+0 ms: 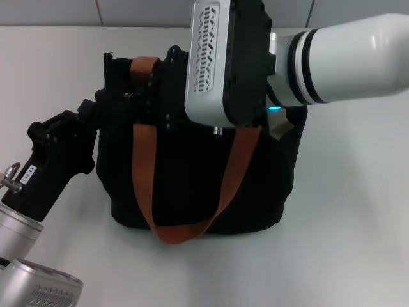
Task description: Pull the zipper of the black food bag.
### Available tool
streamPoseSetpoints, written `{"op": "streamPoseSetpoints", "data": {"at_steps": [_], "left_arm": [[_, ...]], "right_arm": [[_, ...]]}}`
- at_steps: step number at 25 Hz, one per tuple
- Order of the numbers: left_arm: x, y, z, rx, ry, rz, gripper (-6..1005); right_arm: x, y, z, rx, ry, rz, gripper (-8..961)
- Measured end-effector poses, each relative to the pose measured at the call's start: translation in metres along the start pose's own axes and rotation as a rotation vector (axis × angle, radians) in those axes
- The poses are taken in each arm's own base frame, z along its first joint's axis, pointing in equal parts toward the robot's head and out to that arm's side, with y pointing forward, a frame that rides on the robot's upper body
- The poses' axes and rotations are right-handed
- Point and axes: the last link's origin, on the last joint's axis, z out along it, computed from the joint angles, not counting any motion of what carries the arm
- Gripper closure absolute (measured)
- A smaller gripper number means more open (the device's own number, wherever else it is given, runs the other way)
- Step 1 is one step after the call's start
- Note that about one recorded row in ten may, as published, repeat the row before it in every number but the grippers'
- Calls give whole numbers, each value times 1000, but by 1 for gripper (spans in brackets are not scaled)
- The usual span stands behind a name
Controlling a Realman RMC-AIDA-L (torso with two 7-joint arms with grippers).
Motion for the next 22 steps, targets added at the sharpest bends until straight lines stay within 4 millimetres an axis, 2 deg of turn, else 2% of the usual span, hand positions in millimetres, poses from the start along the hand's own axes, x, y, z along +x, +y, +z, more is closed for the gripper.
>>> {"op": "streamPoseSetpoints", "data": {"at_steps": [17, 22], "left_arm": [[-6, -3, 0, 24, -47, -8, 945], [-6, -4, 0, 29, -52, -11, 945]], "right_arm": [[9, 9, -16, 73, 56, -31, 900], [6, 16, -10, 89, 29, -37, 902]]}}
